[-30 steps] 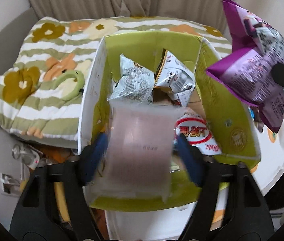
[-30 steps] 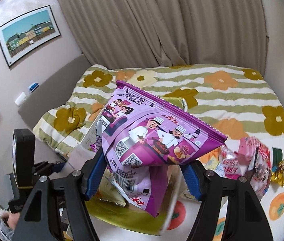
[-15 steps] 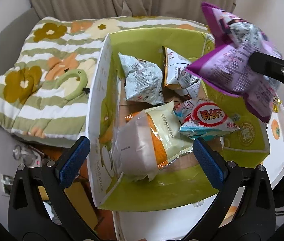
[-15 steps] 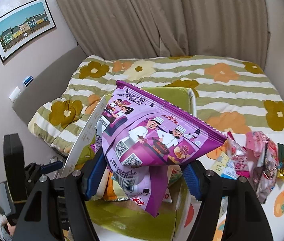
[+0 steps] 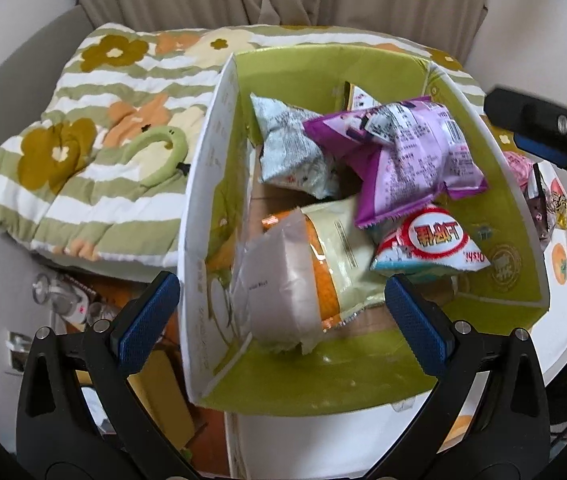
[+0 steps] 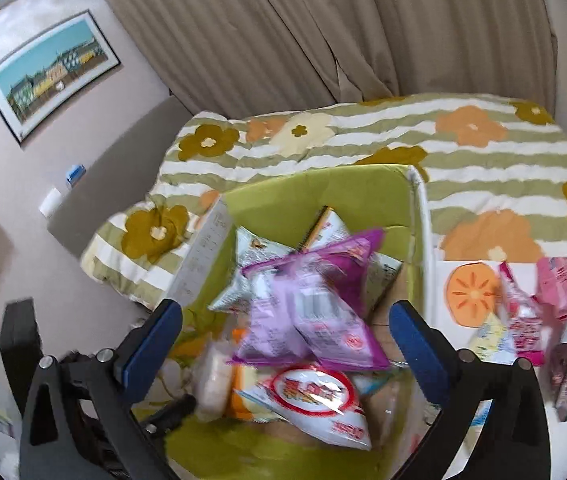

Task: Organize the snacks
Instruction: 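Carry both bags over the green box and open both tools to drop them, then move both tools back from the box toward the remaining snacks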

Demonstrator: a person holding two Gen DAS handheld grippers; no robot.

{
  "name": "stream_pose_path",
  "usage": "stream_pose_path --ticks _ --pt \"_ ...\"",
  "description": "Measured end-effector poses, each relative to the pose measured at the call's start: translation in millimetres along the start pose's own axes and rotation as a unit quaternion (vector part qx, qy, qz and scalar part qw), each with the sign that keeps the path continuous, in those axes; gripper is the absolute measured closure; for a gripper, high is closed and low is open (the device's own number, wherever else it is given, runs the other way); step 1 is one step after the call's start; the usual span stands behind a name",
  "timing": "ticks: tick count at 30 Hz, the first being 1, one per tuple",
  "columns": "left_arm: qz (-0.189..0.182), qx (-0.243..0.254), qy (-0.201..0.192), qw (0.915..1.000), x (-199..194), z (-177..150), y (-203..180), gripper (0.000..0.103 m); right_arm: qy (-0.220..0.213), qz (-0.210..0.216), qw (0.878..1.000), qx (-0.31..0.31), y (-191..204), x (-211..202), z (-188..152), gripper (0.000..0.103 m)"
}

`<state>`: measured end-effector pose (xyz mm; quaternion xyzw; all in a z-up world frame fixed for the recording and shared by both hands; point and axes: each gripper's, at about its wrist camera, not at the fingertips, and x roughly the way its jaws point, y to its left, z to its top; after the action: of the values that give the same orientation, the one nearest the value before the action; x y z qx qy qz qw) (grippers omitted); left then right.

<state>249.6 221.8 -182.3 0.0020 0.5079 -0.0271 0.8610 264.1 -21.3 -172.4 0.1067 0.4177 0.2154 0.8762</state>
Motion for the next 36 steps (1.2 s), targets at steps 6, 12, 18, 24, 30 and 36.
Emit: stream_pose_path --ticks 6,12,18,24,30,36 --pt "0.003 -0.002 -0.010 0.9999 -13 -3 -5 0.001 0.014 -0.008 1.000 -0.025 5 -9 -11 0.000" --pt "0.009 0.006 -0.044 0.9990 -44 -1 -9 0.001 -0.007 -0.010 0.999 -0.034 14 -35 -13 0.000" --pt "-0.009 0.015 -0.066 0.9977 -73 -3 -18 0.001 -0.036 -0.025 0.998 -0.035 22 -72 -17 0.000" --pt "-0.038 0.041 -0.086 0.9947 -99 -7 -41 0.001 -0.061 -0.058 0.996 -0.024 22 -115 -30 0.000" --pt "-0.079 0.078 -0.106 0.9881 -115 -3 -82 0.001 -0.092 -0.100 0.991 0.004 5 -161 -45 0.000" --pt "-0.108 0.108 -0.118 0.9812 -122 4 -137 0.001 -0.110 -0.169 0.979 0.020 -33 -214 -57 0.000"
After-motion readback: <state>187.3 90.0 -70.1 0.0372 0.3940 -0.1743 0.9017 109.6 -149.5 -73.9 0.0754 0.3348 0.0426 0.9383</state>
